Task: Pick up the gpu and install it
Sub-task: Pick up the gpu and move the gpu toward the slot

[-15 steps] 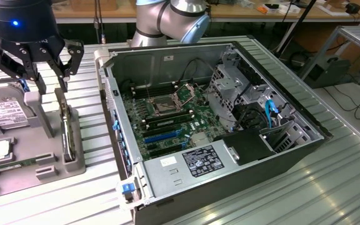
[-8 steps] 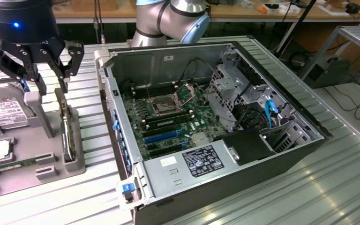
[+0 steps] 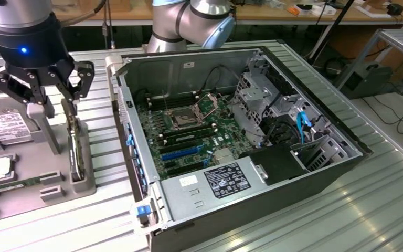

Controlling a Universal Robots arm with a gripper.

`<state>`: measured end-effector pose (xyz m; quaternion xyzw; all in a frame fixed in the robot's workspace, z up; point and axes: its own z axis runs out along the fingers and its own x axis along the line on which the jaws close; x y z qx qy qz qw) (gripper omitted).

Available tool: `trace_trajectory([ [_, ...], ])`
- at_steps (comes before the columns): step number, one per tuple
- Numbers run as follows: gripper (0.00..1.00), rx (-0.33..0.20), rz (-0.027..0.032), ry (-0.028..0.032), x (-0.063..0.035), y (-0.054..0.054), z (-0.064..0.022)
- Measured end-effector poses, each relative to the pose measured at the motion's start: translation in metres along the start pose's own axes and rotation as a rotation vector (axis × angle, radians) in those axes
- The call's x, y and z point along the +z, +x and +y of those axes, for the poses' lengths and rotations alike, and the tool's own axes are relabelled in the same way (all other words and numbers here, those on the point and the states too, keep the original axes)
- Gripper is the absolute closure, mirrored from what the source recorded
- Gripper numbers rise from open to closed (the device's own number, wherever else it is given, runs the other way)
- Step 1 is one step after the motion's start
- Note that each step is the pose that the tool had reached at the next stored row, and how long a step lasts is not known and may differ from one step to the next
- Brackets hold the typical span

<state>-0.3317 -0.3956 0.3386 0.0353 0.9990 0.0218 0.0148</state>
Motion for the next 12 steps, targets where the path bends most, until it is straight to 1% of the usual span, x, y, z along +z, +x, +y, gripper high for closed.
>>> trace_trajectory([
  [4, 0.58, 0.000, 0.0000, 0.0000, 0.0091, 0.001, -0.0004],
  [7, 0.58, -0.001, -0.0001, 0.0001, 0.0235, 0.001, -0.0011],
  [12, 0.58, -0.001, -0.0008, -0.0001, 0.0343, 0.003, -0.0041],
])
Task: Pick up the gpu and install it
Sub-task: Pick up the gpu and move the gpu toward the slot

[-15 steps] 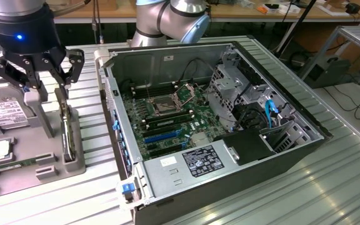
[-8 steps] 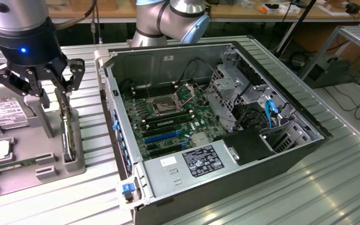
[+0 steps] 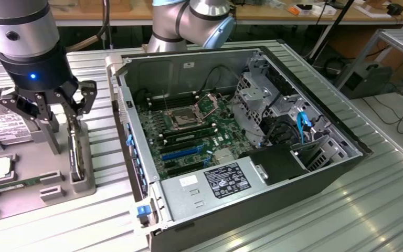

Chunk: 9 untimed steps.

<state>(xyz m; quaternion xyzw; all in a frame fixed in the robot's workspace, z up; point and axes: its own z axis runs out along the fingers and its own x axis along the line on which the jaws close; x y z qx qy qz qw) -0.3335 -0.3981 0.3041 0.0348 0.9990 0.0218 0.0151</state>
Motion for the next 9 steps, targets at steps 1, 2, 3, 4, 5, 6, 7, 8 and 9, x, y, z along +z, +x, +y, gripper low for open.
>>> trace_trajectory([
  [1, 0.58, 0.000, -0.0002, 0.0000, 0.0024, 0.000, -0.0009],
  [2, 0.58, 0.000, -0.0002, 0.0000, 0.0043, 0.000, -0.0013],
  [3, 0.58, 0.000, -0.0004, 0.0000, 0.0058, 0.001, -0.0015],
  [4, 0.58, 0.000, -0.0006, 0.0000, 0.0086, 0.001, -0.0018],
  [5, 0.58, 0.000, -0.0007, 0.0000, 0.0105, 0.001, -0.0021],
  [6, 0.58, 0.000, -0.0008, -0.0001, 0.0129, 0.001, -0.0027],
  [7, 0.58, 0.000, -0.0008, -0.0001, 0.0154, 0.001, -0.0033],
  [8, 0.58, 0.000, -0.0008, 0.0000, 0.0169, 0.001, -0.0037],
  [9, 0.58, 0.000, -0.0008, -0.0001, 0.0183, 0.001, -0.0042],
])
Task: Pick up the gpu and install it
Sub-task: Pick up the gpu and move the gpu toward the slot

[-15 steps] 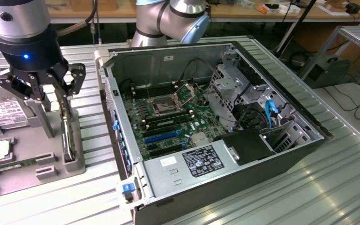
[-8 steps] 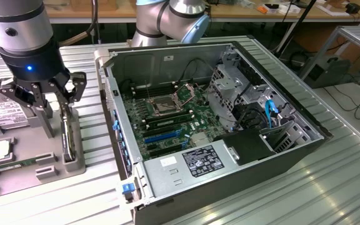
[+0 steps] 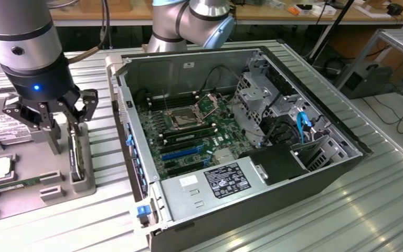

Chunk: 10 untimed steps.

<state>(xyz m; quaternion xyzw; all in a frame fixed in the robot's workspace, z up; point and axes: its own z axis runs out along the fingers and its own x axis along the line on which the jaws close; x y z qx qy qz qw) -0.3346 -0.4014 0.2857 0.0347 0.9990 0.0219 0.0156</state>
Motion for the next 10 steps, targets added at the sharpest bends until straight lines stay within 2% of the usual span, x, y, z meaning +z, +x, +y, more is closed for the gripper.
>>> trace_trajectory([
  [10, 0.58, 0.000, -0.0001, 0.0000, 0.0233, 0.001, -0.0091],
])
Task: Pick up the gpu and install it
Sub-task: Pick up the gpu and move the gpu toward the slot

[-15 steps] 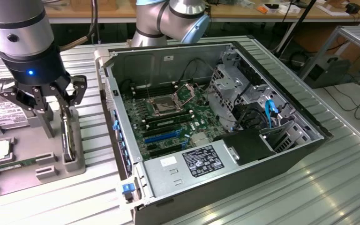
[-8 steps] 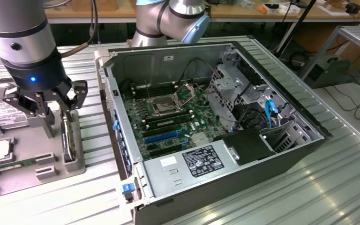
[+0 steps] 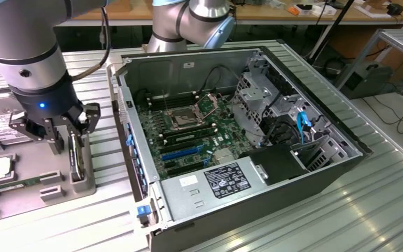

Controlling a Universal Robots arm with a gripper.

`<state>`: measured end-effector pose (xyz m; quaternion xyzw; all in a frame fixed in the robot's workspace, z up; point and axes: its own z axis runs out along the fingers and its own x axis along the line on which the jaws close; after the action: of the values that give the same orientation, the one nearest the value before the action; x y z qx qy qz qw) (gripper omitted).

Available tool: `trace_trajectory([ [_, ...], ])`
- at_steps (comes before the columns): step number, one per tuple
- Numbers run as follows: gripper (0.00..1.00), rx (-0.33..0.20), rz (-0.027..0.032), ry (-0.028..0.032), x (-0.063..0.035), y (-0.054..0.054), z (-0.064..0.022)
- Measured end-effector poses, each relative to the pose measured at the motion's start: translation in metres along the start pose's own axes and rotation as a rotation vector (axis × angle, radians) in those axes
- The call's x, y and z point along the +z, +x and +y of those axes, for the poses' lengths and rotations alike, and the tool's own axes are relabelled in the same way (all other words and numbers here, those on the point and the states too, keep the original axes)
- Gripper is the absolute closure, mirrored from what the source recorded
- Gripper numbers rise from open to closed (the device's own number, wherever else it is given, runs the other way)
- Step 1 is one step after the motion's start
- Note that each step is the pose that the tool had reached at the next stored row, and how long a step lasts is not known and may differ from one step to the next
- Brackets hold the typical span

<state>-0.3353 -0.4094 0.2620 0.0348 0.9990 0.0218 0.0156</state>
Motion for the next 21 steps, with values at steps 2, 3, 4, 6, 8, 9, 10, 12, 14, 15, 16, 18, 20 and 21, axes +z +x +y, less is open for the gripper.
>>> trace_trajectory([
  [2, 0.58, 0.000, -0.0001, -0.0001, 0.0076, 0.000, -0.0018],
  [3, 0.58, 0.000, -0.0001, -0.0001, 0.0118, 0.000, -0.0023],
  [4, 0.58, 0.000, 0.0000, 0.0000, 0.0145, 0.001, -0.0026],
  [6, 0.58, 0.000, -0.0002, 0.0000, 0.0184, 0.001, -0.0028],
  [8, 0.58, 0.000, 0.0000, 0.0003, 0.0197, 0.001, -0.0029],
  [9, 0.58, 0.000, -0.0002, 0.0002, 0.0199, 0.001, -0.0011],
  [10, 0.58, 0.000, -0.0002, 0.0001, 0.0200, 0.001, -0.0002],
  [12, 0.58, 0.000, -0.0002, 0.0001, 0.0200, 0.001, -0.0001],
  [14, 0.58, 0.000, -0.0001, 0.0001, 0.0200, 0.001, -0.0001],
  [15, 0.58, 0.000, -0.0002, 0.0001, 0.0200, 0.001, -0.0001],
  [16, 0.58, 0.000, -0.0001, 0.0001, 0.0200, 0.001, -0.0001],
  [18, 0.58, 0.000, -0.0002, 0.0001, 0.0200, 0.001, -0.0001],
  [20, 0.60, 0.000, -0.0001, 0.0001, 0.0200, 0.001, -0.0001],
  [21, 0.60, 0.000, -0.0001, 0.0001, 0.0200, 0.001, -0.0001],
])
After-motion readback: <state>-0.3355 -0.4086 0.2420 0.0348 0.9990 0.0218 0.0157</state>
